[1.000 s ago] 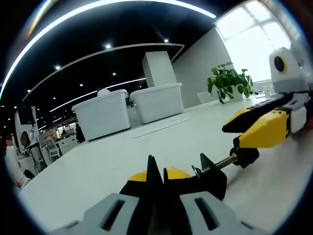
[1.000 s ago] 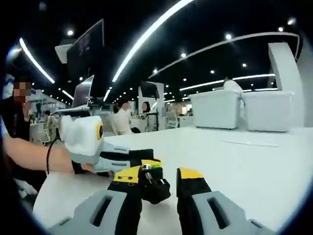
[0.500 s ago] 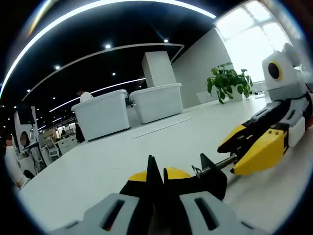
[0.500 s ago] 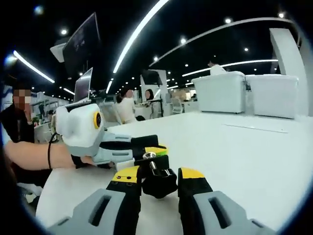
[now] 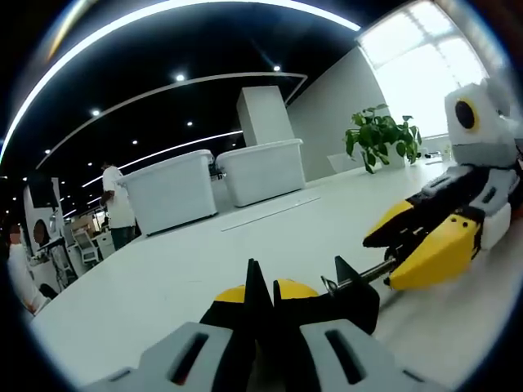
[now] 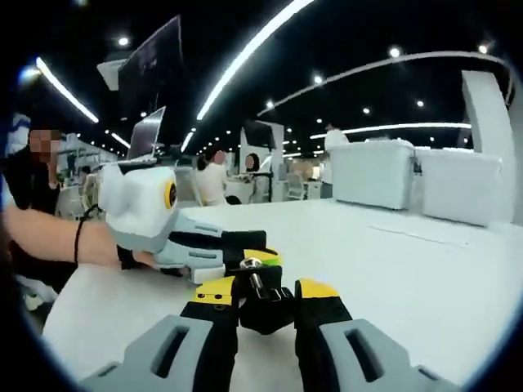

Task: Clamp the fixed fixture on the desktop, loosen the retaining clip, secure it to the edge of the desk, and tighten the retaining clip.

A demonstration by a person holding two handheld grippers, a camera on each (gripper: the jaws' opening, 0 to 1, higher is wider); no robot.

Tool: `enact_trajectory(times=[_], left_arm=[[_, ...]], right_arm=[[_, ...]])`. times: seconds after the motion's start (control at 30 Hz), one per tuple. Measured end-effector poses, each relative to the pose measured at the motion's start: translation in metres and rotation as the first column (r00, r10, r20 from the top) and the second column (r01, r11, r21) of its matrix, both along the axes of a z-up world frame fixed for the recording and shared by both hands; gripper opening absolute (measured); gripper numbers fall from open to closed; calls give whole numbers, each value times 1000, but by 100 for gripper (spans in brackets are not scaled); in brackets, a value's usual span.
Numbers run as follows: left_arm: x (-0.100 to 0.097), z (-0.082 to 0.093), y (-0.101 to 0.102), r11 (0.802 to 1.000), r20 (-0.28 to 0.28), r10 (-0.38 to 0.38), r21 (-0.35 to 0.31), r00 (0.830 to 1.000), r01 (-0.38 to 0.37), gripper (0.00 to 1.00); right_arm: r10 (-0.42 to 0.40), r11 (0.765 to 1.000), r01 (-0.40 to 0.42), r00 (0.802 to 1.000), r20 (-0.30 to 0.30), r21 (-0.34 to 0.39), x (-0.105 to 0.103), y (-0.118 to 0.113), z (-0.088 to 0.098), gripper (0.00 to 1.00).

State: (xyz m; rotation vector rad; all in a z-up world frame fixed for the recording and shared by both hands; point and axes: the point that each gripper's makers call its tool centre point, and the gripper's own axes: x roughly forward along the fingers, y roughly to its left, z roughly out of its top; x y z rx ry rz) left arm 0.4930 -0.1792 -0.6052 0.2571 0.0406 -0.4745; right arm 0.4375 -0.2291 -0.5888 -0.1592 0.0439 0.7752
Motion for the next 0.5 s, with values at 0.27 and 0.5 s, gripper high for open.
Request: enact_trajectory(times=[0.27,0.5], left_arm=[[0,0,0,1000,0,1,0,1000,-1,9],[0,0,0,1000,0,3,1,1000,-3,9]], right_arm=[[0,964,62,973,232,-258,3,3,1,25],[12,919,120,944,330,-375,6,5,0,25]])
